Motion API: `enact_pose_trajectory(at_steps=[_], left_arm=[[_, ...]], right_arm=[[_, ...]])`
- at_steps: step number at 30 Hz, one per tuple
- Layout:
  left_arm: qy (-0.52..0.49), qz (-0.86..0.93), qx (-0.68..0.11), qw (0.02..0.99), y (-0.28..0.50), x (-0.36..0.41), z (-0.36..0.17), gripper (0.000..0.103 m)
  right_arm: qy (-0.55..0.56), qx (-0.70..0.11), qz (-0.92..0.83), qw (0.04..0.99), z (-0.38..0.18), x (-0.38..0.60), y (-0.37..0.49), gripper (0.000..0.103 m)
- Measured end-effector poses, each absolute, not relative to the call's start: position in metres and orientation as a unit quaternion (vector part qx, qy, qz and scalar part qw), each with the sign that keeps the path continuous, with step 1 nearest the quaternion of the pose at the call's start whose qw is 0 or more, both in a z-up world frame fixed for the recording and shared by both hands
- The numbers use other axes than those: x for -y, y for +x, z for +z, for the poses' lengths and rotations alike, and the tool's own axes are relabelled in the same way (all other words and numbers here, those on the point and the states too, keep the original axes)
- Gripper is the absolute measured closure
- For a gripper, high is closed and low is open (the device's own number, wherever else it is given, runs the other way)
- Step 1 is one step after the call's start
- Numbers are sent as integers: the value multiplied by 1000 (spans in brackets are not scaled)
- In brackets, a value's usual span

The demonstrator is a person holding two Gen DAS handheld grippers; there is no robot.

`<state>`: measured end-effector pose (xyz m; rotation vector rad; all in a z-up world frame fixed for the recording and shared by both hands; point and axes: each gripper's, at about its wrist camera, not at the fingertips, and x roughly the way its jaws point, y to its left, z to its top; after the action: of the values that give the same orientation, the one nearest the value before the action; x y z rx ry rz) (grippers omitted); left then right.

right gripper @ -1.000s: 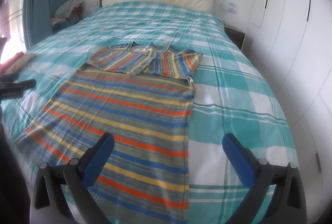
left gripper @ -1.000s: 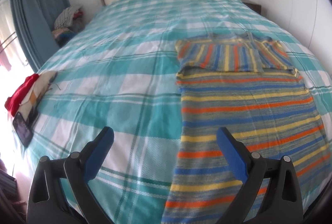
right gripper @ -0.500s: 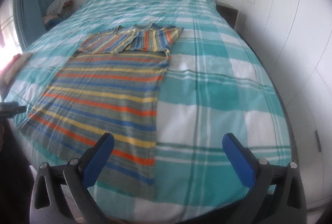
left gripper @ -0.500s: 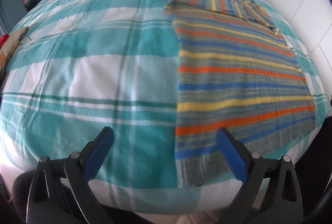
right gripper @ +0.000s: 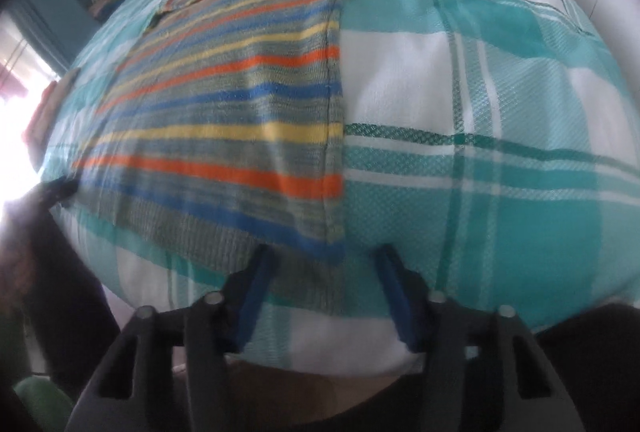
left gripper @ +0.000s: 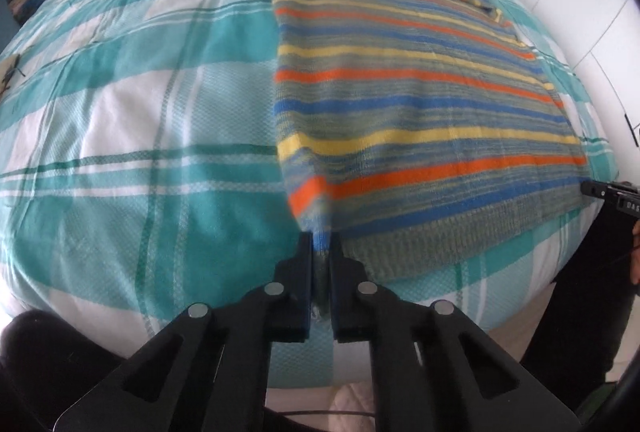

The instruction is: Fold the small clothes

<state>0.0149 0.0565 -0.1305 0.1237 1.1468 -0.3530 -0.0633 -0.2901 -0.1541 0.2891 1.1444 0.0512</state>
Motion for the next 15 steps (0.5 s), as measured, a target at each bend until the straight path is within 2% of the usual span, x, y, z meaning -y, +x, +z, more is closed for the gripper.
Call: enact_pose_trajectory(at_steps=[2,7,15], left_arm=[[25,-185,-539,821,23,-63,-120,98],[-81,-227,-496,834,72,-80,-74,98],[-141,-226,-441,857,224,-53,-40,98]], right_arm=[[198,-525,52,826,-144,303,-64,98],[244,-454,80,853,-102,325,-40,98],[263,-364,52,892,-60,369,95,98]])
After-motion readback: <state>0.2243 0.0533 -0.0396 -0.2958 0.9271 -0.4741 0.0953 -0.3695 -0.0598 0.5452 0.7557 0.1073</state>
